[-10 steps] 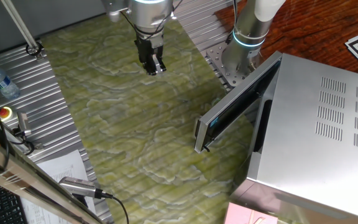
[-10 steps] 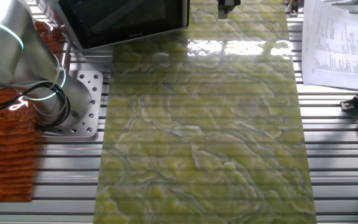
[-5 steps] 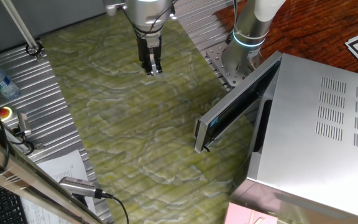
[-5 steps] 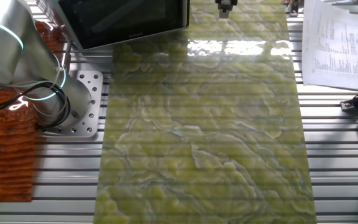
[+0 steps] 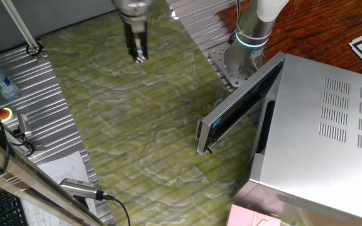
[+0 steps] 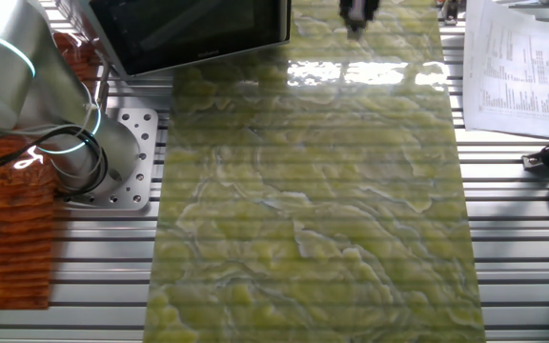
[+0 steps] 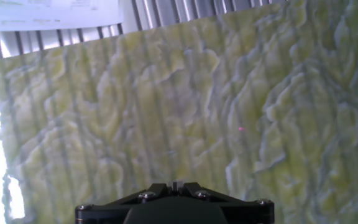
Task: Open the microwave door
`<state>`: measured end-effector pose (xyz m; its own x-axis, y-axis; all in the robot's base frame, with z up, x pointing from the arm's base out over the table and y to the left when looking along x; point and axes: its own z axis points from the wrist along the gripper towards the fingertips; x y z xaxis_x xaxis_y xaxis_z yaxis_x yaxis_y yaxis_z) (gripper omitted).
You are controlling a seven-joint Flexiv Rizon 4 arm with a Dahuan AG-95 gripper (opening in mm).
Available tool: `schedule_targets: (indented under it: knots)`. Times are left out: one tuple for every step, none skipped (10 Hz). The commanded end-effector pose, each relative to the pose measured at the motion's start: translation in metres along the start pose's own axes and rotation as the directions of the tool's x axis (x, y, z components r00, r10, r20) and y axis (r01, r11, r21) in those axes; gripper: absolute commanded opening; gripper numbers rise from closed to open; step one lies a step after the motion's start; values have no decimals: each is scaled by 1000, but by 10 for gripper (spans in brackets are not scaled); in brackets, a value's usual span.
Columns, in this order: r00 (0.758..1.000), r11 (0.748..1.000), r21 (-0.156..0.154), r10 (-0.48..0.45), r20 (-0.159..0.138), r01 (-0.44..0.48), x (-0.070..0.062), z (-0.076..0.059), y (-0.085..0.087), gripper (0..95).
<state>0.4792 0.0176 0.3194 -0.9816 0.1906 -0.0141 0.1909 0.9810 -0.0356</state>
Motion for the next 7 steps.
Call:
schedule_targets:
  knots:
    - [999, 999, -49, -25, -33, 24, -6, -5, -26, 0]
    - [999, 997, -73, -31, -44, 28, -11, -10, -33, 0]
    - [998, 995, -97, -38, -46, 33, -14, -12, -34, 0]
    - [998, 992, -120, -43, -50, 37, -16, -13, -36, 0]
    - [997, 984, -173, -52, -57, 41, -17, -12, -39, 0]
    - [997, 983, -179, -51, -58, 40, -18, -11, -40, 0]
    - [997, 985, -170, -48, -58, 38, -20, -11, -42, 0]
